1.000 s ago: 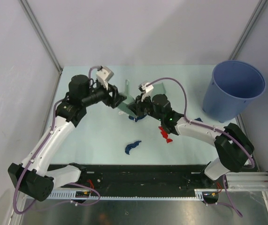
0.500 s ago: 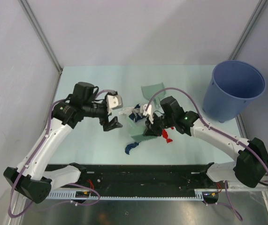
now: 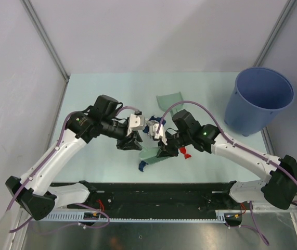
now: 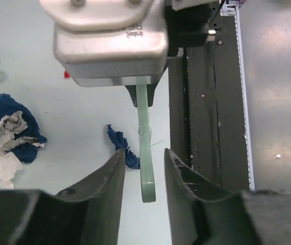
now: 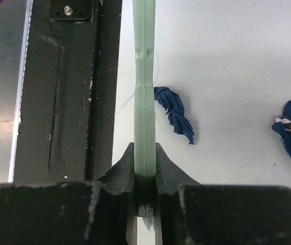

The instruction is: Sweep away the paper scraps from the table

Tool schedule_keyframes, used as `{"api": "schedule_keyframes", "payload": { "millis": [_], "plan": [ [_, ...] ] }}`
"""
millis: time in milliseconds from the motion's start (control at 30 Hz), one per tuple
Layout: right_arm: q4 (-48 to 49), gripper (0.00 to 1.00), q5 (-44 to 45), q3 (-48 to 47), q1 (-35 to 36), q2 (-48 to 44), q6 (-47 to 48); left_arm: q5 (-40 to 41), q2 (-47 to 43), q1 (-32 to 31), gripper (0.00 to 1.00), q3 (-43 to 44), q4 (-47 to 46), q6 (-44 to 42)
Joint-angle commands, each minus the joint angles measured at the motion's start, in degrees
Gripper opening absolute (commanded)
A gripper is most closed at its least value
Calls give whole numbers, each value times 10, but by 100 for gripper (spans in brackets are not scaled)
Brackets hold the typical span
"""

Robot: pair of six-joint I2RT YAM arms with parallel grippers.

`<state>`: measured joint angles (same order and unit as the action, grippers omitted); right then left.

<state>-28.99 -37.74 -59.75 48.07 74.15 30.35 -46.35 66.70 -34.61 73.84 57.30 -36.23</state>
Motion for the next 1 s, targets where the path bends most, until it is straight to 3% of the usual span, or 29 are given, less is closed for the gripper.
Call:
{"api": "schedule_keyframes", "payload": {
  "millis": [0,33,100,200,233,267,300,333,367,400,467,600,667,767,967],
  "plan": [
    [5,0,14,-25,1,-22,5,-23,-3,-6,33,17,11,12],
    [8,0,16,-25,2,-25,4,-20,-2,-8,22,15,11,12],
    [12,0,21,-25,2,-30,1,-6,1,-8,11,13,11,19],
    [18,0,33,-25,-4,-37,-6,1,-2,-8,10,6,13,20],
    [29,0,44,-25,-4,-38,-12,2,-3,-8,0,4,13,16],
    [39,10,64,-25,-5,-41,-37,6,-4,-8,0,6,13,18],
    [53,29,125,-25,-12,-41,-61,11,-3,-8,0,11,13,23],
    [86,49,154,-25,-20,-40,-81,40,2,-5,0,16,12,29],
    [104,76,183,-25,-31,-38,-135,56,4,-2,0,21,4,51],
    [124,84,237,-25,-45,-37,-164,69,7,6,0,27,-5,66],
    [179,95,262,-25,-100,-35,-235,84,6,58,0,28,-33,107],
    [249,95,345,-25,-163,3,-391,192,-5,140,0,24,-89,157],
    [263,95,433,-29,-170,30,-405,217,-10,177,0,27,-99,177],
    [244,96,498,-61,-190,119,-427,227,-17,218,0,22,-116,204],
    [181,100,495,-181,-202,283,-422,260,-41,231,0,-19,-141,189]
  ]
}}
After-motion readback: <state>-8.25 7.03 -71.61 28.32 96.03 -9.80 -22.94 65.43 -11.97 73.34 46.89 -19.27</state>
